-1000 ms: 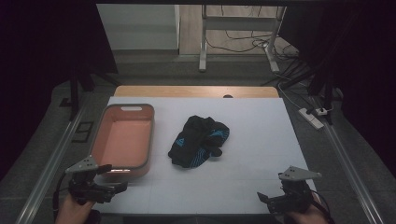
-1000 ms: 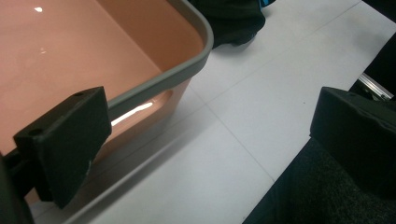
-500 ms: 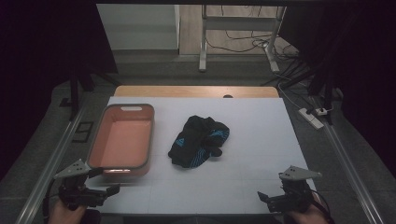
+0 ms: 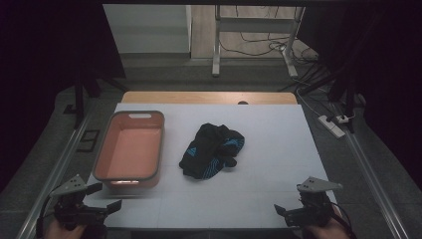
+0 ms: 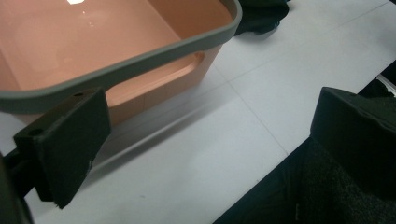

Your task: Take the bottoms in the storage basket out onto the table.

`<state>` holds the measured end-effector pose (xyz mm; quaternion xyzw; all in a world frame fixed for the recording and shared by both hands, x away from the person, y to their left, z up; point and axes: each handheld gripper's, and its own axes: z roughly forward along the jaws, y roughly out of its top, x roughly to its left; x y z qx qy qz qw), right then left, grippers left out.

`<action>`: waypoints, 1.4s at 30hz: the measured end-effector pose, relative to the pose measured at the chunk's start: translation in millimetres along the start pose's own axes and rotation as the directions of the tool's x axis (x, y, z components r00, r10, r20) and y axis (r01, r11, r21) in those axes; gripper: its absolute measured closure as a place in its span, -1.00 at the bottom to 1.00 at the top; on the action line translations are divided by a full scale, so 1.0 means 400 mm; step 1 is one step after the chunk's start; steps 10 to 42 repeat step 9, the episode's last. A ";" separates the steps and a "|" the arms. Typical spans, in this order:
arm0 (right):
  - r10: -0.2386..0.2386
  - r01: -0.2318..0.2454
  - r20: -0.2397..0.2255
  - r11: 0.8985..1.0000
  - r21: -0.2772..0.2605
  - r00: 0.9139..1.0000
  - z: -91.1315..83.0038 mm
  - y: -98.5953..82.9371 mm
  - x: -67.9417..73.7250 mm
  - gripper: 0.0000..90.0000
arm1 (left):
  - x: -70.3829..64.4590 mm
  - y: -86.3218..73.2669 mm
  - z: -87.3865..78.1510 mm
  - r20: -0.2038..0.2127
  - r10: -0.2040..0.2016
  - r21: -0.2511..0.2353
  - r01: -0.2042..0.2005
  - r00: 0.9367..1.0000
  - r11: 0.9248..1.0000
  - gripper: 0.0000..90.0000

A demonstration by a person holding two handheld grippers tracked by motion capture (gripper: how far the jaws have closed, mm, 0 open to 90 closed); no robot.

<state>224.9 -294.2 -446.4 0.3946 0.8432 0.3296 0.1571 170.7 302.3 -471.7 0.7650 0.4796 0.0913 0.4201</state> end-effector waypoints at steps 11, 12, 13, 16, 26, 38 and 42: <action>0.000 0.000 -0.004 1.000 0.004 1.000 0.003 0.000 0.000 -1.00 | 0.001 -0.004 -0.003 0.001 -0.013 0.015 0.013 1.000 1.000 -1.00; 0.000 0.000 -0.004 1.000 0.004 1.000 0.003 0.000 0.000 -1.00 | 0.001 -0.004 -0.003 0.001 -0.013 0.015 0.013 1.000 1.000 -1.00; 0.000 0.000 -0.004 1.000 0.004 1.000 0.003 0.000 0.000 -1.00 | 0.001 -0.004 -0.003 0.001 -0.013 0.015 0.013 1.000 1.000 -1.00; 0.000 0.000 -0.004 1.000 0.004 1.000 0.003 0.000 0.000 -1.00 | 0.001 -0.004 -0.003 0.001 -0.013 0.015 0.013 1.000 1.000 -1.00; 0.000 0.000 -0.004 1.000 0.004 1.000 0.003 0.000 0.000 -1.00 | 0.001 -0.004 -0.003 0.001 -0.013 0.015 0.013 1.000 1.000 -1.00; 0.000 0.000 -0.004 1.000 0.004 1.000 0.003 0.000 0.000 -1.00 | 0.001 -0.004 -0.003 0.001 -0.013 0.015 0.013 1.000 1.000 -1.00; 0.000 0.000 -0.004 1.000 0.004 1.000 0.003 0.000 0.000 -1.00 | 0.001 -0.004 -0.003 0.001 -0.013 0.015 0.013 1.000 1.000 -1.00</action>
